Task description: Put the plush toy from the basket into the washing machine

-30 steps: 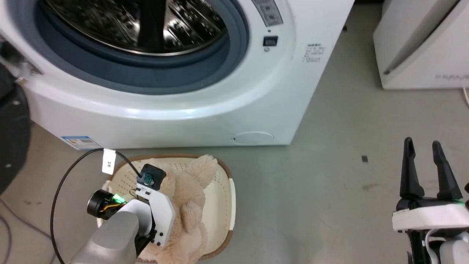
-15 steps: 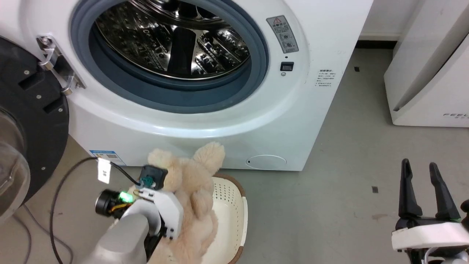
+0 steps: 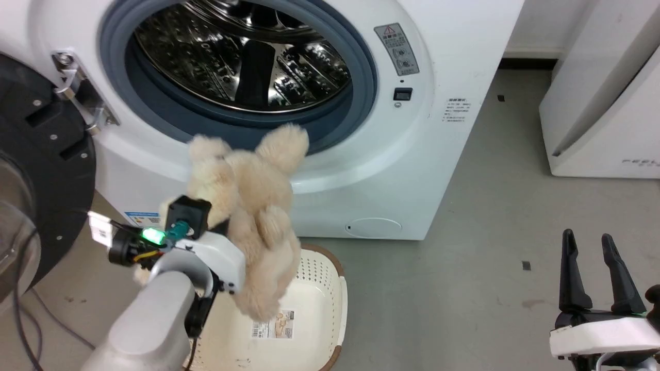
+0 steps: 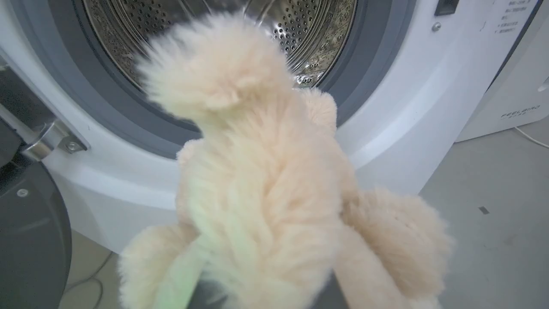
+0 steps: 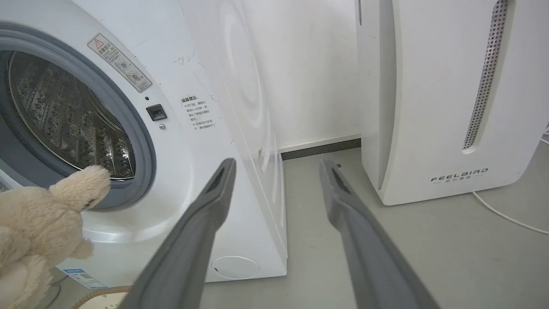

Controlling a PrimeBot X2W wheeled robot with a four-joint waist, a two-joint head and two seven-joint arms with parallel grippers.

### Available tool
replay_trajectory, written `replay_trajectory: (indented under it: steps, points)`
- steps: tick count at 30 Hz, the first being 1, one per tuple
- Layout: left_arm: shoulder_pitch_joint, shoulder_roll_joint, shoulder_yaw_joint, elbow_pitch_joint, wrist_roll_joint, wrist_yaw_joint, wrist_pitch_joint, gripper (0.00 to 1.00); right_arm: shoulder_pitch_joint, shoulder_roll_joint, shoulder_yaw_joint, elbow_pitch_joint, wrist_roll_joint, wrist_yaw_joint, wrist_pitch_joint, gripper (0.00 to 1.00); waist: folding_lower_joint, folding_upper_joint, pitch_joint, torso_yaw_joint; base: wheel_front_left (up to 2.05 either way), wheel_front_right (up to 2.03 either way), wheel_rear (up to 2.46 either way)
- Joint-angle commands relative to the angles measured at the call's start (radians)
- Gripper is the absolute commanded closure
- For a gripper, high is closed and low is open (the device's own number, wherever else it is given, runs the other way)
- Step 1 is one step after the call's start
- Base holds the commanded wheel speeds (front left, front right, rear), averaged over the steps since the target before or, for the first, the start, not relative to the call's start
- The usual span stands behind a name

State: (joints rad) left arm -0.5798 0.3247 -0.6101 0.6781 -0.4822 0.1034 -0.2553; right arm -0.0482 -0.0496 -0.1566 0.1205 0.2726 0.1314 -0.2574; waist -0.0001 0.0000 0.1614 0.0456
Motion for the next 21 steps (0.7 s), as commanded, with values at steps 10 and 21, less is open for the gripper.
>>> replay_trajectory:
  steps: [10, 21]
  points:
    - [-0.063, 0.025, 0.168, -0.135, 0.11, 0.022, -0.006, 1.0, -0.06, -0.001, 0.016, -0.015, 0.01, -0.001, -0.004, 0.0, 0.0001, 0.0, 0.111, -0.057, 0.0, 0.0, 0.0]
    - [-0.232, 0.039, 0.288, -0.103, 0.187, 0.009, -0.006, 1.0, -0.156, -0.001, 0.043, -0.03, 0.032, -0.001, -0.004, 0.0, 0.0001, 0.0, 0.282, -0.145, 0.0, 0.0, 0.0]
